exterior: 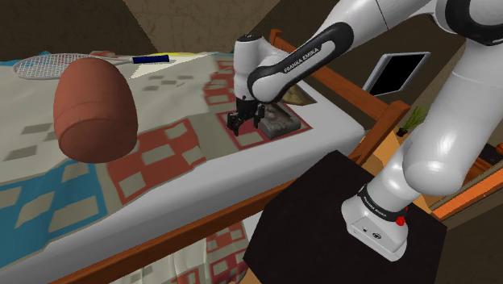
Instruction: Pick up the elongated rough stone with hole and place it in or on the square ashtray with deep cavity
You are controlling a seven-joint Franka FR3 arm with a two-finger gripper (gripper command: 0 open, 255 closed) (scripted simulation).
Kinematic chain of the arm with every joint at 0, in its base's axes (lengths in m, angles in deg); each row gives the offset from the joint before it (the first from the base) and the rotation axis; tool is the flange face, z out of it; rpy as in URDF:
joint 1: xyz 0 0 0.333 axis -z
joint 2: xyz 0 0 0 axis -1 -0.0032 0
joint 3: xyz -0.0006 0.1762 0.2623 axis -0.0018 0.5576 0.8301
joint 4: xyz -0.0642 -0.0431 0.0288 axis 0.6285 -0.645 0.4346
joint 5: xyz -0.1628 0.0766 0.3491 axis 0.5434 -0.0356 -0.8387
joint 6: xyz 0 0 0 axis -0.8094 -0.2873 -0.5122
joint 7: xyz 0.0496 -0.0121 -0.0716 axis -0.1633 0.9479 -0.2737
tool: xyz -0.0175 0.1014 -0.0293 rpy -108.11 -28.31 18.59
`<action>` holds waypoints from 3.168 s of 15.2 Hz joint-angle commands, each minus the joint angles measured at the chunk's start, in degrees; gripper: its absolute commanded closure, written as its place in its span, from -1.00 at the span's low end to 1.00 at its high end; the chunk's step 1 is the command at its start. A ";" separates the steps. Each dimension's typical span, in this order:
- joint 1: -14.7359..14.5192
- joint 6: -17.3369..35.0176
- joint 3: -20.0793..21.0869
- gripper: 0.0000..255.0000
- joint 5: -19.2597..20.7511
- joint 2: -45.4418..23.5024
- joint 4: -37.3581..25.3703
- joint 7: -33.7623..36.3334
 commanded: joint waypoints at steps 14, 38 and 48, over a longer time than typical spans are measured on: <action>15.24 -14.78 -10.91 -1.00 -18.97 12.79 4.41 -47.07; 15.09 -9.02 -10.84 1.00 -20.08 10.09 7.84 -48.53; 15.23 -15.53 -10.99 1.00 -19.25 14.34 5.51 -47.42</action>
